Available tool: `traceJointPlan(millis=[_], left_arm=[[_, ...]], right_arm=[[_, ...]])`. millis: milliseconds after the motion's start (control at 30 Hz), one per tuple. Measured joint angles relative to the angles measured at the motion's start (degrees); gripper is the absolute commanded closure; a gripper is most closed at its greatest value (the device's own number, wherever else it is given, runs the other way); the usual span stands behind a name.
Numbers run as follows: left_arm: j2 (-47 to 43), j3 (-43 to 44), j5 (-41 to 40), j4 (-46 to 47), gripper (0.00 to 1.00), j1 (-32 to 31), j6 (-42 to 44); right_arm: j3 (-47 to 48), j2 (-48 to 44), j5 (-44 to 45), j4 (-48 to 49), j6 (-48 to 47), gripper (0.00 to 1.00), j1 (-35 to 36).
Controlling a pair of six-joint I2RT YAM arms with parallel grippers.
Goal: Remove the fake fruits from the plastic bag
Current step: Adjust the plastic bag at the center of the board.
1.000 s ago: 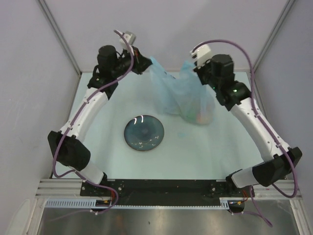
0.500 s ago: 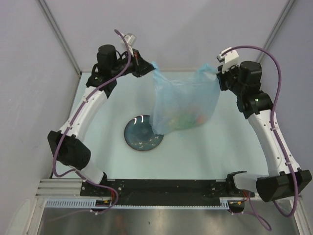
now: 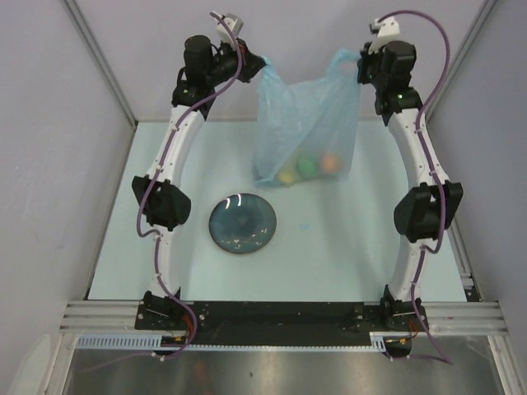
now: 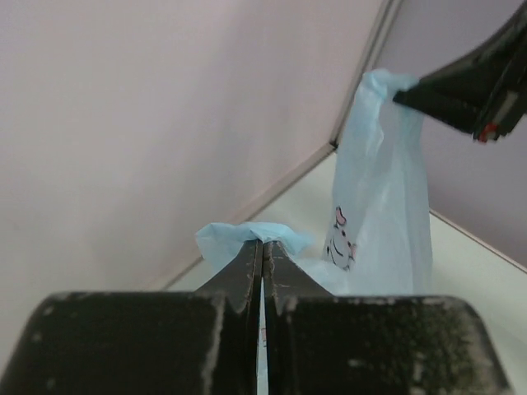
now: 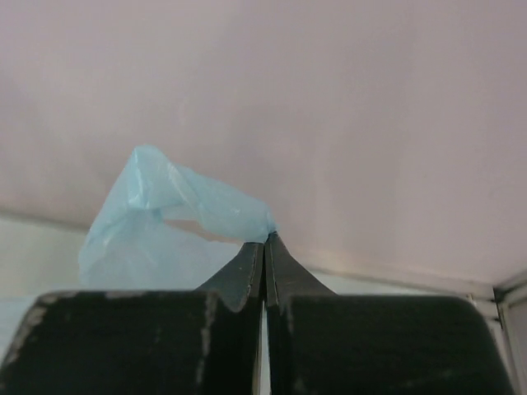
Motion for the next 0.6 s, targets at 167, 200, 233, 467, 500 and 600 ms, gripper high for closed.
traceJointPlan(millis=[167, 200, 233, 467, 500, 600], left_arm=[[0.1, 0.8, -2.4, 5.5, 1.0, -0.1, 2.8], [-0.3, 0.7, -2.4, 5.9, 1.0, -0.2, 2.9], [-1.1, 0.2, -2.4, 6.5, 1.0, -0.5, 3.1], [-16.9, -22.4, 1.9, 8.3, 1.0, -3.1, 4.1], [-19.5, -26.9, 3.1, 8.5, 1.0, -3.4, 3.8], [-25.0, -39.1, 6.2, 9.0, 1.0, -4.1, 1.5]], right_arm=[[15.0, 7.0, 1.9, -0.6, 5.9, 1.0, -3.2], [14.2, 6.0, 2.1, -0.2, 6.5, 1.0, -3.6], [12.2, 4.1, 2.3, 0.1, 7.1, 1.0, -3.7], [-24.7, -22.0, 2.6, 3.1, 7.7, 1.0, -3.3], [-30.0, -25.5, 2.7, 2.6, 7.1, 1.0, -3.3], [-48.5, -36.2, 3.3, 2.7, 4.8, 1.0, -3.5]])
